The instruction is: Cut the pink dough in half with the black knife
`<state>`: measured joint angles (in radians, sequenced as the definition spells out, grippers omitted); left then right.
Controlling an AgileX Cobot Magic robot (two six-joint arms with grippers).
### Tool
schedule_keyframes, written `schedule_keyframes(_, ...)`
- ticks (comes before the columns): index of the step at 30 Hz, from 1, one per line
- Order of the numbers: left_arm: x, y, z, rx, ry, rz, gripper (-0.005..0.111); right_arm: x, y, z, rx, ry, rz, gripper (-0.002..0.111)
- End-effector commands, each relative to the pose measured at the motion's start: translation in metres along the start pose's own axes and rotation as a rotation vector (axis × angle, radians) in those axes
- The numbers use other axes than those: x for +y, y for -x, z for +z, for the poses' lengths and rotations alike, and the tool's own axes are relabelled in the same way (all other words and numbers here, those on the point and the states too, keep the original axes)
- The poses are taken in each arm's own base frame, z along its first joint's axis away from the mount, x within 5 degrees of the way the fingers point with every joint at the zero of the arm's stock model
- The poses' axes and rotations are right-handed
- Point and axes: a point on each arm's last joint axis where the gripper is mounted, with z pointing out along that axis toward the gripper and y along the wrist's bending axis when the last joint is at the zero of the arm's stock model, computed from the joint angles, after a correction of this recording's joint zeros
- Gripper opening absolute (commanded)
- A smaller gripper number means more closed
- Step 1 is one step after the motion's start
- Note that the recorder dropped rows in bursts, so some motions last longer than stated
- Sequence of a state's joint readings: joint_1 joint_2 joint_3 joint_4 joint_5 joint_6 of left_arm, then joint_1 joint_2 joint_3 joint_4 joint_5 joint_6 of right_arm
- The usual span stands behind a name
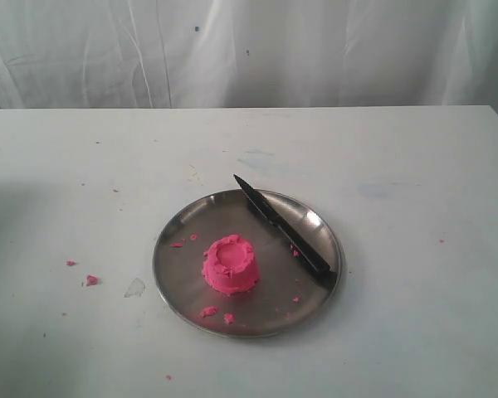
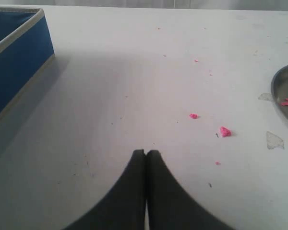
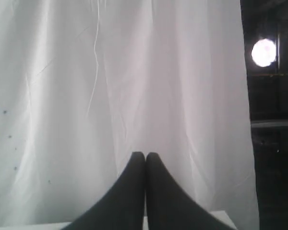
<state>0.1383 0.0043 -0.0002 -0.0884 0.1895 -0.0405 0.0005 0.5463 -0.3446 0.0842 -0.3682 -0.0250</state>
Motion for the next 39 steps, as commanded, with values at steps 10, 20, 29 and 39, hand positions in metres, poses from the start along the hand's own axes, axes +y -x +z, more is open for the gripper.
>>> schedule_keyframes(10, 0.000, 0.000, 0.000, -0.006, -0.003, -0.011, 0.000, 0.042, -0.033, 0.073, 0.647, 0.220, -0.138, 0.000)
schedule_keyframes(20, 0.000, 0.000, 0.000, -0.006, -0.003, -0.011, 0.000, 0.096, -0.101, 0.113, 1.351, 0.398, -0.337, 0.000)
schedule_keyframes(29, 0.000, 0.000, 0.000, -0.006, -0.003, -0.011, 0.000, 0.132, -0.140, 0.158, 1.207, 0.504, -0.347, 0.000)
schedule_keyframes(39, 0.000, 0.000, 0.000, -0.006, -0.003, -0.011, 0.000, 0.142, -0.179, 0.170, 1.293, 0.542, -0.374, 0.039)
